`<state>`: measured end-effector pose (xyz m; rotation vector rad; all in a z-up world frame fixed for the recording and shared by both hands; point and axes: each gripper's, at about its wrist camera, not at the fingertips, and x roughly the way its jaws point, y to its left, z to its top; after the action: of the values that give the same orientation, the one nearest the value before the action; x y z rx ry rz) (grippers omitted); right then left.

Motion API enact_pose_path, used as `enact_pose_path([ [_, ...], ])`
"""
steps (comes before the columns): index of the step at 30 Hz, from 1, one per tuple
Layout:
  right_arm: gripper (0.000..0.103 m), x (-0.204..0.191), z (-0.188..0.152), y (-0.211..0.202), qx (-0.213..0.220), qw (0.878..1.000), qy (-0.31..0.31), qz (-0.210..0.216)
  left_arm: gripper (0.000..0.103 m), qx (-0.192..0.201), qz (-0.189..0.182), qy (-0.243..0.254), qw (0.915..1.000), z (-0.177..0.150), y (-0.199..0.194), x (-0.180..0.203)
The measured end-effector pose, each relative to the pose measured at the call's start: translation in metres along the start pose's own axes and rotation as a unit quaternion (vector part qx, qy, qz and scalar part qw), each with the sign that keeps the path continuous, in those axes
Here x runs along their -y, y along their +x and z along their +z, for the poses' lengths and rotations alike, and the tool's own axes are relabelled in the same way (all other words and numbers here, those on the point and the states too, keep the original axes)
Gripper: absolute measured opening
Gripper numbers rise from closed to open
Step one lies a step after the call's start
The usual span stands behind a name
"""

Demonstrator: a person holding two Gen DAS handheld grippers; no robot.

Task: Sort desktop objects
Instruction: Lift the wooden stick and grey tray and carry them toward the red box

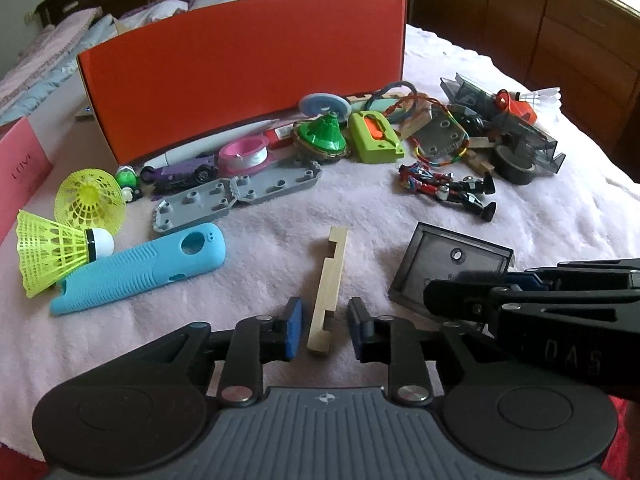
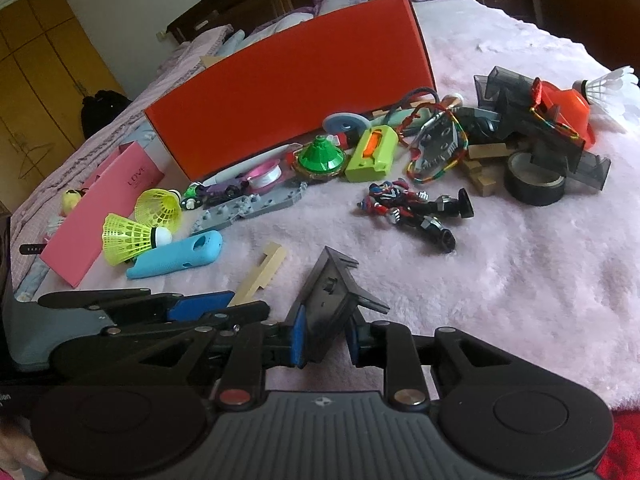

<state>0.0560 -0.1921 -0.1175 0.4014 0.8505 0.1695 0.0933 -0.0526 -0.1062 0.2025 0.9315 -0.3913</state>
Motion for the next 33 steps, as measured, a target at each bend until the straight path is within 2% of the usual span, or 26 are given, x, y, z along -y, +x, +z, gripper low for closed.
enact_pose_path([
  [4, 0.024, 0.000, -0.001, 0.001, -0.004, 1.000, -0.001, -0.005, 0.029, -0.002, 0.000, -0.001, 1.0000, 0.001, 0.000, 0.001],
  [6, 0.018, -0.002, -0.001, 0.002, -0.008, 1.000, -0.007, -0.014, 0.026, -0.002, 0.001, -0.002, 1.0000, 0.001, -0.001, 0.003],
  [8, 0.013, -0.004, -0.001, 0.001, -0.006, 1.000, -0.009, -0.014, 0.012, -0.002, -0.004, -0.004, 1.0000, 0.002, -0.002, 0.005],
  [11, 0.009, -0.009, 0.000, -0.002, -0.001, 1.000, -0.021, -0.010, 0.012, 0.007, -0.006, -0.007, 0.9999, 0.003, -0.008, 0.006],
  [22, 0.009, -0.019, 0.012, -0.026, 0.030, 0.999, -0.033, -0.002, 0.012, 0.048, 0.003, -0.028, 0.9984, 0.016, -0.043, -0.001],
  [33, 0.009, -0.029, 0.039, -0.044, 0.058, 0.997, -0.039, 0.016, 0.012, 0.089, 0.018, -0.017, 0.9957, 0.043, -0.075, -0.003],
])
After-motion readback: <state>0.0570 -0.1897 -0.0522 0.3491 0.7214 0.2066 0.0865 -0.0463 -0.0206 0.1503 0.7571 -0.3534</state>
